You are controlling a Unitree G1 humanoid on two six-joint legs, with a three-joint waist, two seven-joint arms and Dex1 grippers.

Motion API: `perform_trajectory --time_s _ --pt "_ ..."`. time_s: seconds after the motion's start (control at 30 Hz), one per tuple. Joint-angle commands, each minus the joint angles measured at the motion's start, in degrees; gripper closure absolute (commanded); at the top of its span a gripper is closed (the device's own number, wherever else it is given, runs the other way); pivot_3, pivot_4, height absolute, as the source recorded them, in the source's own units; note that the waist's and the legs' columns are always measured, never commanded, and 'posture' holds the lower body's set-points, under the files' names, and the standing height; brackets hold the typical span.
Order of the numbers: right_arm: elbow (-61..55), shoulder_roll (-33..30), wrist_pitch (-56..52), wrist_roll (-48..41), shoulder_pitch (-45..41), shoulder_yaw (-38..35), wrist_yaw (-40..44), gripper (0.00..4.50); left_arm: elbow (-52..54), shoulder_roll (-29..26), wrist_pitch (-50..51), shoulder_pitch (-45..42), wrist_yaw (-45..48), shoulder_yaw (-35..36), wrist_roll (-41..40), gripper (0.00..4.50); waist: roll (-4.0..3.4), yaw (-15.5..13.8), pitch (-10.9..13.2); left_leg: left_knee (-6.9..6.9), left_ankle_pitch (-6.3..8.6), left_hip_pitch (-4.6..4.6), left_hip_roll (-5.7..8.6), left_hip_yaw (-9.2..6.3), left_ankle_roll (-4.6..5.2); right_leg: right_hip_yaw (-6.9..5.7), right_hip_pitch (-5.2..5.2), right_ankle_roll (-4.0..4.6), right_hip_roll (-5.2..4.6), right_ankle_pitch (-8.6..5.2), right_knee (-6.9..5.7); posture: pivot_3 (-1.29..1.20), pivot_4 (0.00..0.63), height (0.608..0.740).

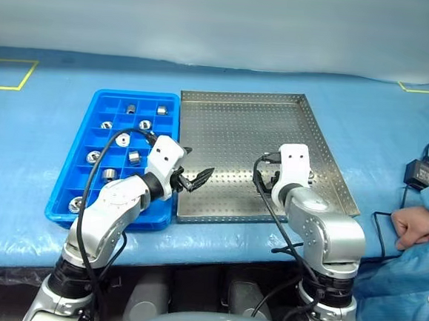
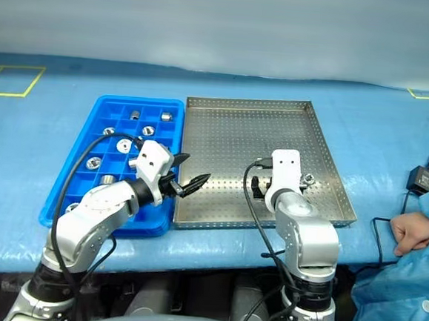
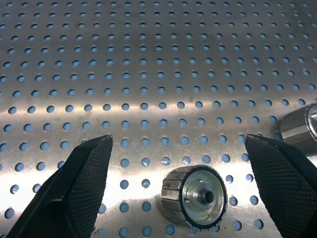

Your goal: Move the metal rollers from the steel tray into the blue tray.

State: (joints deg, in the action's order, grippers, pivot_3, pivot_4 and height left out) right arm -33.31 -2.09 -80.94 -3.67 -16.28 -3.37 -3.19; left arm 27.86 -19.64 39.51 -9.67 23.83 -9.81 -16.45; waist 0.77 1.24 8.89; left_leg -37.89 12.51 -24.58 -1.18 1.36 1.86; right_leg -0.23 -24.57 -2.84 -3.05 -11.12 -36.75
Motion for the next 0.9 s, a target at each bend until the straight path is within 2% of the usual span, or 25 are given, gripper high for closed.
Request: perform_trajectory --time_s 0.03,0.2,0.5,0.6,0.67,0.83,0.9 --pt "-2.94 1.32 -2.58 0.29 0.43 -2.56 -0.37 0.03 1.15 0.35 -1.35 -0.40 0.27 -0.41 0.15 0.49 0.00 0.08 0.00 0.00 0.00 0.00 0.00 0.00 0.00 0.00 0.00 0.00 0.00 0.00 0.00 -0.03 0.150 0.740" --pt "-2.62 2.82 -4.44 -0.15 0.23 -3.96 0.18 0.03 0.89 0.43 -1.43 -0.50 0.32 -0.53 0.28 0.49 0.00 0.39 0.00 0.00 0.00 0.00 -0.01 0.00 0.00 0.00 -0.01 0.01 0.00 -0.01 0.00 -0.04 0.150 0.740" --pt "1.40 4.35 -1.68 -0.26 1.54 -4.52 0.97 0.03 0.98 0.51 -1.30 -0.48 0.06 -0.70 0.41 0.49 0.00 0.53 0.00 0.02 0.00 -0.01 -0.01 -0.01 0.00 0.00 -0.02 0.02 0.00 -0.03 0.01 -0.02 0.150 0.740" --pt "1.74 4.97 -1.23 -0.21 1.47 -4.89 0.90 0.62 1.37 0.33 -1.00 -0.31 -0.07 -0.54 0.36 0.49 0.00 0.60 0.00 0.03 0.00 -0.01 -0.02 0.00 0.00 -0.01 -0.03 0.02 0.00 -0.03 0.01 -0.02 0.150 0.740" --pt "2.22 4.64 -0.81 0.01 1.39 -4.59 0.84 1.22 1.66 0.22 -0.78 -0.26 -0.06 -0.49 0.26 0.49 0.00 0.59 0.00 0.03 0.00 -0.01 -0.02 0.00 0.00 -0.01 -0.03 0.02 0.00 -0.03 0.00 -0.02 0.150 0.740" --pt "2.86 4.49 0.12 -0.02 1.62 -4.42 0.89 1.22 1.88 0.27 -0.48 -0.39 -0.09 -0.63 0.12 0.49 0.00 0.54 0.00 0.04 0.00 -0.02 -0.02 -0.01 0.00 -0.01 -0.03 0.03 -0.01 -0.04 0.01 -0.02 0.150 0.740" --pt "2.82 4.62 0.57 -0.36 1.81 -4.54 1.22 1.58 1.86 0.39 -0.47 -0.41 -0.16 -0.84 0.18 0.49 0.00 0.52 0.00 0.05 0.00 -0.02 -0.02 -0.01 0.00 -0.01 -0.04 0.03 -0.01 -0.04 0.01 -0.02 0.150 0.740"
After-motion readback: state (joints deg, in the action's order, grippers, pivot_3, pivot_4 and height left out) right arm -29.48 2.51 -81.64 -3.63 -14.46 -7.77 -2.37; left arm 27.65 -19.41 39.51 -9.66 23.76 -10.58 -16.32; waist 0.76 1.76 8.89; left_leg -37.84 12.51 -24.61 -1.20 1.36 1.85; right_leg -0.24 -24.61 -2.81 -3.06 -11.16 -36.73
